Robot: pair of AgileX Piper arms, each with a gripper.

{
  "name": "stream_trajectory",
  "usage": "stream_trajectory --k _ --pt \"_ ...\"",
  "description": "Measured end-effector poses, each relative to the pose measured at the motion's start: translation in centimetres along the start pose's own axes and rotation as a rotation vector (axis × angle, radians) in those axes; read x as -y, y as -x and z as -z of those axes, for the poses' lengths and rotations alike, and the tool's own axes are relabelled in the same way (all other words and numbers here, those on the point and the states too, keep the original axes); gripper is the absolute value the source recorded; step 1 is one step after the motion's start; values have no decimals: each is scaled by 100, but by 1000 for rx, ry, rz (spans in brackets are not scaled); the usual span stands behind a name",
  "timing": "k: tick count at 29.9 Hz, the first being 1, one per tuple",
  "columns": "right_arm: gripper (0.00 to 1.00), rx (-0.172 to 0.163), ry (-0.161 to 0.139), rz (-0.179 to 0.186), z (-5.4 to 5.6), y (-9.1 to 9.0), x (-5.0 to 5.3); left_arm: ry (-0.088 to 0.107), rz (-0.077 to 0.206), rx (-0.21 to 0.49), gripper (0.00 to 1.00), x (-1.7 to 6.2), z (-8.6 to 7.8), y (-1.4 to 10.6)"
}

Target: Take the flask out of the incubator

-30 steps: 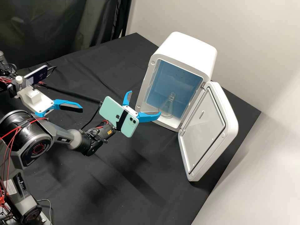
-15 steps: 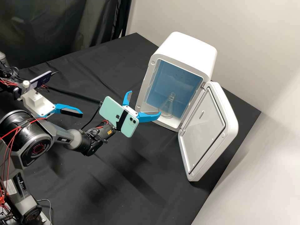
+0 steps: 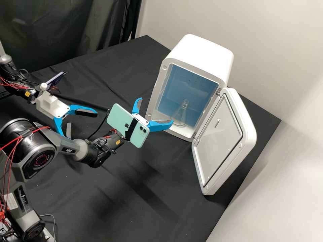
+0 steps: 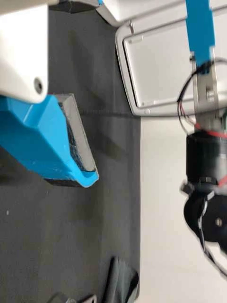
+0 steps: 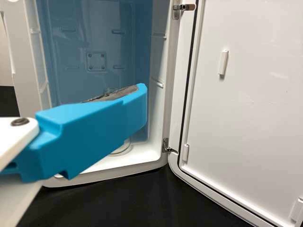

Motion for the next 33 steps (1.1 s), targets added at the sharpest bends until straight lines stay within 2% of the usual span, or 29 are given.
stream_trajectory --k 14,20,28,33 --pt "100 0 0 0 0 0 0 17 -27 -124 100 -74 367 38" --pt "100 0 0 0 0 0 0 19 -29 -149 100 -81 443 50" --pt "100 0 0 0 0 0 0 10 -14 -156 100 -50 516 53" --pt "100 0 0 0 0 0 0 8 -15 -166 100 -58 563 64"
